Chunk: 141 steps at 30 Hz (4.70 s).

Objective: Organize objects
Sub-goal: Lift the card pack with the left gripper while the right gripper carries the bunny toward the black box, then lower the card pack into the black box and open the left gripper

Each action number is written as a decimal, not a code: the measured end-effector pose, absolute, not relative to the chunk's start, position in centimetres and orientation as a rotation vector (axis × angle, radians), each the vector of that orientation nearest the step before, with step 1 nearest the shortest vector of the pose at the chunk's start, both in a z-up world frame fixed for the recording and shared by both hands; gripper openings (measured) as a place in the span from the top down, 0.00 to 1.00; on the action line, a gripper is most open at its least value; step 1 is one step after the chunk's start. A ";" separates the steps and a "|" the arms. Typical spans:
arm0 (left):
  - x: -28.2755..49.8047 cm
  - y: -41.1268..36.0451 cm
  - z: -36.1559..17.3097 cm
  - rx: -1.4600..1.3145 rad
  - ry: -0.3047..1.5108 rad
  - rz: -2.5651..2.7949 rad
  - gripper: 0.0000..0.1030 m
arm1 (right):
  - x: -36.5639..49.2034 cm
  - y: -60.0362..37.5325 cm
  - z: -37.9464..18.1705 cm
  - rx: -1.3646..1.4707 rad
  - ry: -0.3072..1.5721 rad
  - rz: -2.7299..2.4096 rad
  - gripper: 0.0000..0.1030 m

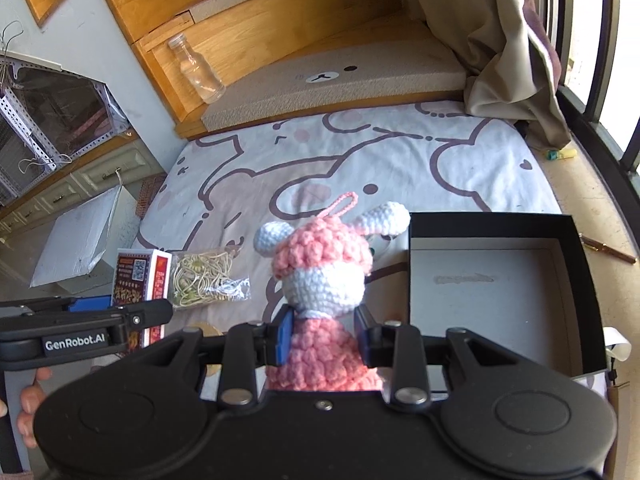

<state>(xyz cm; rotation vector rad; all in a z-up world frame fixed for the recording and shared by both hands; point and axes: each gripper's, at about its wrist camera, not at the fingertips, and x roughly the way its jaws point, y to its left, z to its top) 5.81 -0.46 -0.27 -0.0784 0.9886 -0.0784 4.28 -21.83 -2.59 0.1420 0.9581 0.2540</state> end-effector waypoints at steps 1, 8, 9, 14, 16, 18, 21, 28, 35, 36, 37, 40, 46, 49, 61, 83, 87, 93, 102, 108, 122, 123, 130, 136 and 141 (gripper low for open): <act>5.7 -0.4 -0.2 -0.080 0.985 -0.075 0.42 | 4.1 -21.9 -2.5 0.142 0.951 0.254 0.68; 5.1 -0.3 0.3 -0.092 0.970 -0.060 0.42 | 3.4 -21.9 -1.9 0.106 0.926 0.236 0.68; 5.0 -0.3 0.4 -0.094 0.969 -0.057 0.42 | 3.4 -21.9 -1.9 0.104 0.924 0.228 0.68; 4.7 0.1 0.5 -0.103 0.966 -0.037 0.42 | 3.1 -21.8 -1.4 0.091 0.909 0.210 0.68; 4.7 0.3 0.6 -0.104 0.963 -0.029 0.42 | 3.1 -21.5 -1.2 0.086 0.899 0.218 0.68; 4.6 0.4 0.8 -0.104 0.961 -0.021 0.42 | 3.0 -21.2 -1.0 0.087 0.892 0.226 0.68; 4.6 0.5 1.0 -0.109 0.955 -0.018 0.42 | 3.0 -20.5 -0.9 0.070 0.885 0.238 0.68; 4.7 0.6 1.1 -0.111 0.955 -0.018 0.42 | 3.3 -19.9 -0.4 0.067 0.882 0.241 0.68; 4.9 0.1 1.1 -0.105 0.956 -0.027 0.42 | 3.5 -21.0 -0.1 0.060 0.886 0.211 0.68; 5.0 -0.1 1.1 -0.105 0.955 -0.033 0.42 | 3.4 -21.3 -0.1 0.057 0.886 0.206 0.68; 5.0 -0.4 1.2 -0.104 0.954 -0.039 0.42 | 3.4 -21.5 -0.1 0.054 0.885 0.199 0.68; 5.2 -1.5 1.2 -0.099 0.954 -0.057 0.42 | 3.2 -22.8 0.0 0.055 0.884 0.175 0.68; 5.6 -4.1 1.3 -0.085 0.954 -0.098 0.42 | 2.8 -25.7 0.1 0.081 0.880 0.136 0.68; 5.8 -5.4 1.3 -0.074 0.956 -0.116 0.42 | 2.6 -27.1 0.0 0.099 0.878 0.117 0.68; 6.4 -12.0 1.2 -0.042 0.959 -0.226 0.42 | 0.7 -33.7 0.1 0.151 0.849 0.015 0.68; 5.5 -17.4 1.7 -0.073 0.955 -0.307 0.42 | -1.3 -37.8 1.0 0.180 0.806 -0.041 0.68; 5.7 -17.9 1.3 -0.093 0.956 -0.319 0.42 | -0.9 -37.8 0.6 0.214 0.804 -0.037 0.68; 7.1 -19.0 -0.4 -0.117 0.988 -0.336 0.42 | 1.1 -37.5 -1.1 0.217 0.836 -0.027 0.68; 9.8 -20.7 -3.4 -0.131 1.046 -0.345 0.42 | 4.1 -38.3 -4.2 0.248 0.907 -0.050 0.68; 11.3 -21.4 -5.4 -0.137 1.102 -0.330 0.42 | 5.5 -38.7 -5.7 0.259 0.936 -0.062 0.68; 13.1 -21.7 -7.6 -0.149 1.162 -0.275 0.42 | 6.7 -38.6 -6.6 0.267 0.937 -0.042 0.68; 13.1 -21.7 -7.8 -0.148 1.170 -0.271 0.42 | 6.7 -38.6 -6.7 0.265 0.939 -0.042 0.68; 12.6 -21.9 -8.1 -0.110 1.186 -0.263 0.39 | 6.9 -38.5 -7.0 0.272 0.949 -0.039 0.68; 11.6 -21.9 -6.0 -0.071 1.109 -0.300 0.20 | 6.9 -38.4 -7.0 0.290 0.947 -0.039 0.68; 11.7 -21.3 -5.8 -0.049 1.101 -0.294 0.20 | 7.0 -38.2 -7.3 0.297 0.957 -0.036 0.68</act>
